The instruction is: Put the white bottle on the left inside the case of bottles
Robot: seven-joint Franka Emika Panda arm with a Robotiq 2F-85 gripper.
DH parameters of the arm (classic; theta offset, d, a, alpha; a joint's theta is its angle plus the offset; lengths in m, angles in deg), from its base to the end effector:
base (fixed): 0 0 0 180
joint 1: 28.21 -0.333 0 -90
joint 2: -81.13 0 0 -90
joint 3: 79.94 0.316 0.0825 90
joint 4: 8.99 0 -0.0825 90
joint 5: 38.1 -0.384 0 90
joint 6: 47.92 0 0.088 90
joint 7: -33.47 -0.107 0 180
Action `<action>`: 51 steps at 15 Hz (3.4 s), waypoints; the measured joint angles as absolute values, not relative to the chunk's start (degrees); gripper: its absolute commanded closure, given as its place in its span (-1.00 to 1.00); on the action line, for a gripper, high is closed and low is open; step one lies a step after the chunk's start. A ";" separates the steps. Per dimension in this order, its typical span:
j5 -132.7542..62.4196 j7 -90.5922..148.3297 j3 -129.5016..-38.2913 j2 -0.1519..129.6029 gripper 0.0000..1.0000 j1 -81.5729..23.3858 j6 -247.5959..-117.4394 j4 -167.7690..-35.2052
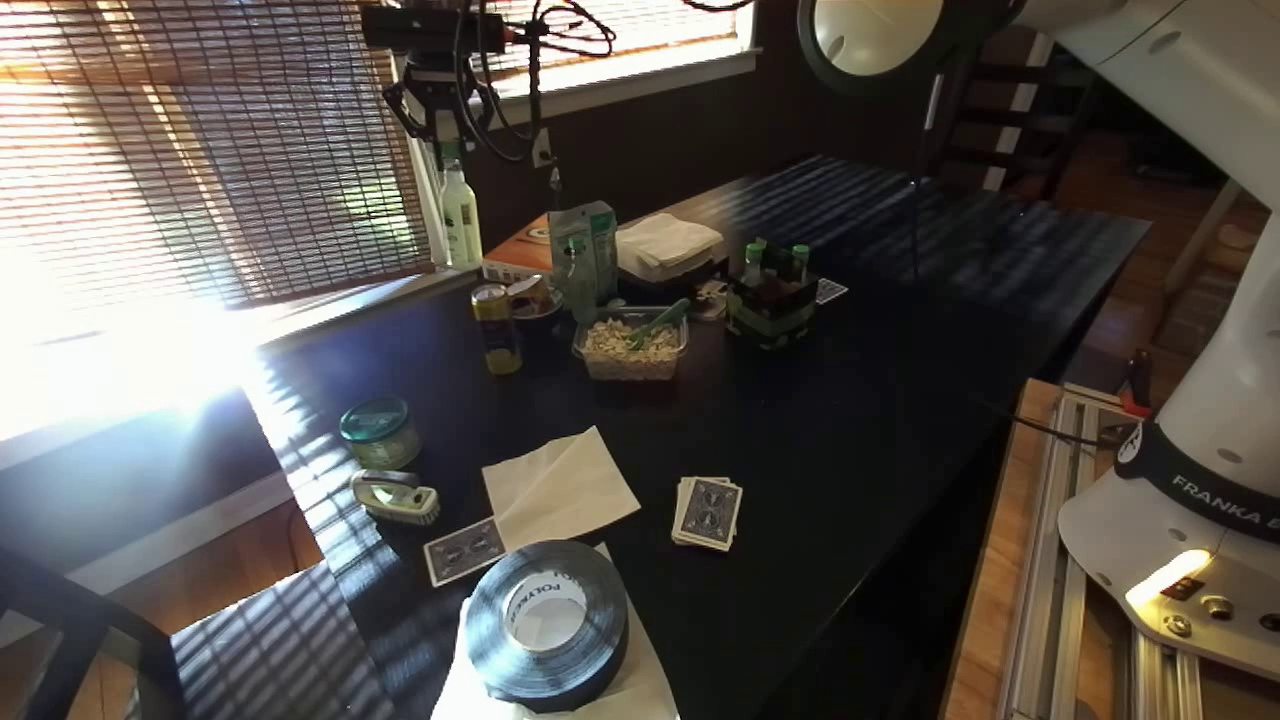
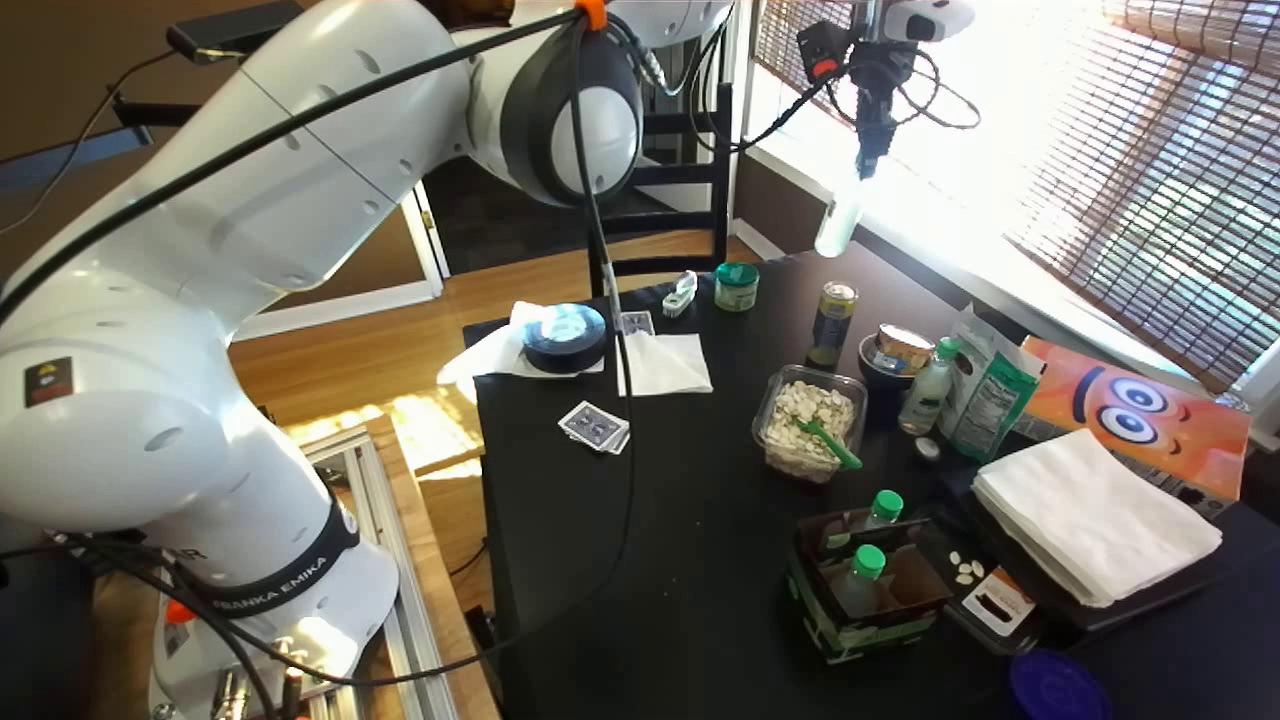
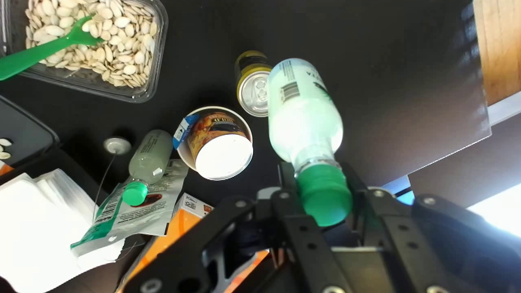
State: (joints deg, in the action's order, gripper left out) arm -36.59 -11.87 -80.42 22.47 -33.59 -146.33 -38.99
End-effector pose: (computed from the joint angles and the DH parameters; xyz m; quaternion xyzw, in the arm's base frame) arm 0.7966 0.0697 0.4279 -0.9359 0.3414 -0.0840 0.0211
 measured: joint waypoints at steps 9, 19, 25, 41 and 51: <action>-36.66 -3.61 -79.17 22.29 0.85 -32.59 -146.32 -38.99; -40.51 23.08 -73.69 26.16 0.85 -19.61 -141.93 -38.95; -40.54 17.85 -73.95 26.54 0.42 -16.77 -141.31 -38.95; -39.84 16.71 -76.38 26.02 0.85 -16.78 -141.70 -39.53; -39.69 16.44 -79.47 26.37 0.85 -16.20 -150.36 -44.09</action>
State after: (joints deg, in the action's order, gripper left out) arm -39.69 16.44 -79.47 26.37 -16.20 -150.36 -44.09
